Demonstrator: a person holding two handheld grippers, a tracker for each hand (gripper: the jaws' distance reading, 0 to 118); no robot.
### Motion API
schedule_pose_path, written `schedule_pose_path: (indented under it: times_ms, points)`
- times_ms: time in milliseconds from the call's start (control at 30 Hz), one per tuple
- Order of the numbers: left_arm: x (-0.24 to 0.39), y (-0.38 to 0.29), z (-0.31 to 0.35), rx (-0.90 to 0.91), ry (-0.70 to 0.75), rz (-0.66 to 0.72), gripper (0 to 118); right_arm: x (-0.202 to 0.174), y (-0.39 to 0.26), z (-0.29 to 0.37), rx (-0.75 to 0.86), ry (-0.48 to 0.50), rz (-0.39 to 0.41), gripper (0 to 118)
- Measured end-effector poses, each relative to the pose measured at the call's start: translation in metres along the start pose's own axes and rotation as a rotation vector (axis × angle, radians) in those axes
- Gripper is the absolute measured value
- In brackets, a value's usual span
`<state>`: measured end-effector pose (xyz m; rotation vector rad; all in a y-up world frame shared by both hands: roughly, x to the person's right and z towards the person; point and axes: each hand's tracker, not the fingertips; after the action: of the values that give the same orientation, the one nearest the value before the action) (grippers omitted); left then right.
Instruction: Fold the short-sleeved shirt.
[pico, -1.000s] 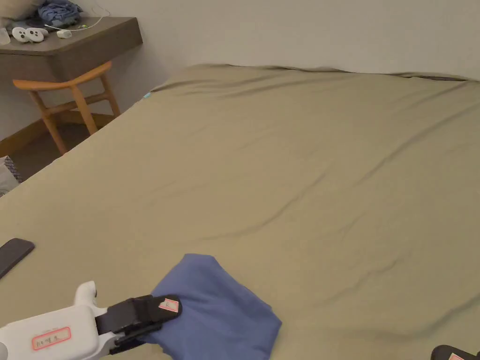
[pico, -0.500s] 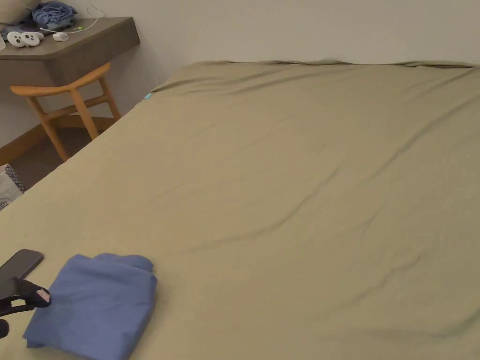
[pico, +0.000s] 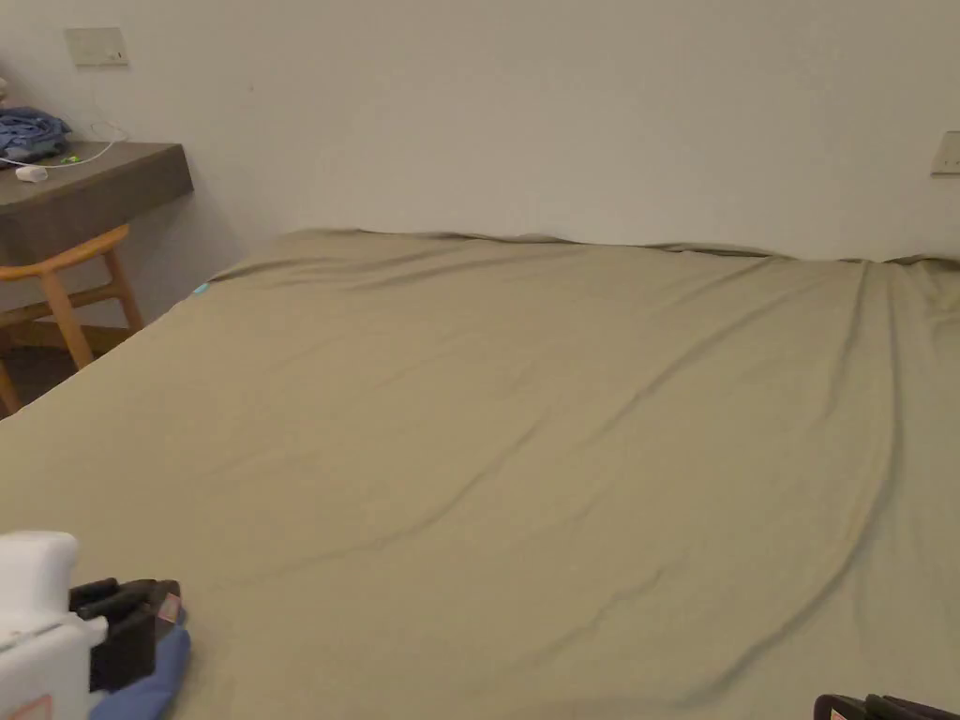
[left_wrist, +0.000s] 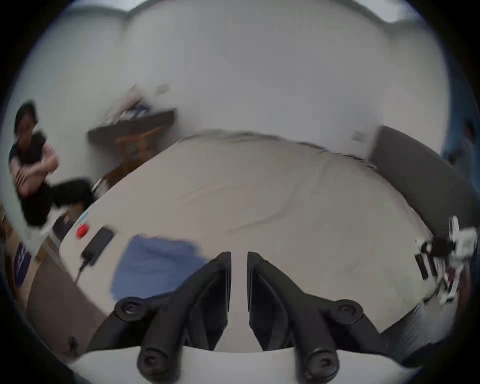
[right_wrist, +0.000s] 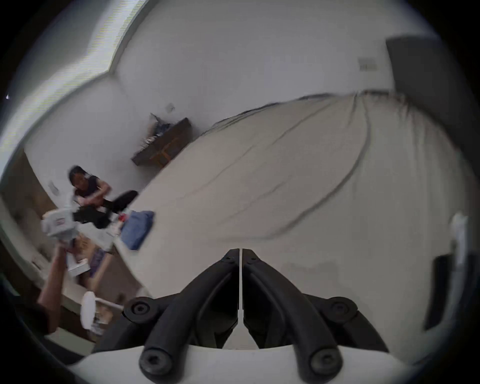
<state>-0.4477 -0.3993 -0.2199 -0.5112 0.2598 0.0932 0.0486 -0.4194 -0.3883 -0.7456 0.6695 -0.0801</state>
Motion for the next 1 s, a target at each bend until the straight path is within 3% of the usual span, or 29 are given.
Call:
schedule_pose_path:
  times_ms: [100,200,267,400,533,700,833,867,900,933,967,1000]
  points:
    - [0.083,-0.01,-0.013,0.054,-0.079,0.007,3,-0.008,0.007,0.01,0.046,-0.166,0.092,4]
    - [0.135,-0.001,-0.021,0.073,-0.216,0.059,1,-0.004,0.019,0.018,0.089,-0.156,0.062,4]
    - [0.156,0.02,-0.021,0.09,-0.194,0.039,1,-0.003,0.032,0.026,0.15,-0.206,0.069,4]
    - [0.178,0.078,-0.01,0.234,-0.123,-0.081,1,-0.004,0.073,0.043,0.305,-0.365,0.177,4]
    - [0.184,0.125,-0.008,0.372,0.018,-0.07,1,-0.006,0.114,0.055,0.435,-0.497,0.247,4]
    - [0.19,0.149,-0.016,0.39,0.02,-0.053,1,-0.004,0.144,0.053,0.577,-0.61,0.237,4]
    - [0.194,0.138,-0.018,0.404,0.047,-0.099,1,-0.003,0.139,0.047,0.559,-0.598,0.221,6]
    - [0.196,0.136,-0.019,0.397,0.056,-0.101,1,-0.003,0.137,0.046,0.559,-0.592,0.215,13]
    - [0.196,0.133,-0.021,0.39,0.065,-0.113,2,-0.004,0.136,0.046,0.553,-0.589,0.214,36]
    - [0.195,0.132,-0.023,0.384,0.072,-0.125,7,-0.004,0.136,0.045,0.534,-0.586,0.21,66]
    - [0.195,0.132,-0.024,0.372,0.078,-0.142,17,-0.004,0.136,0.044,0.513,-0.582,0.205,92]
    - [0.195,0.131,-0.025,0.371,0.088,-0.137,49,-0.004,0.133,0.045,0.515,-0.577,0.208,105]
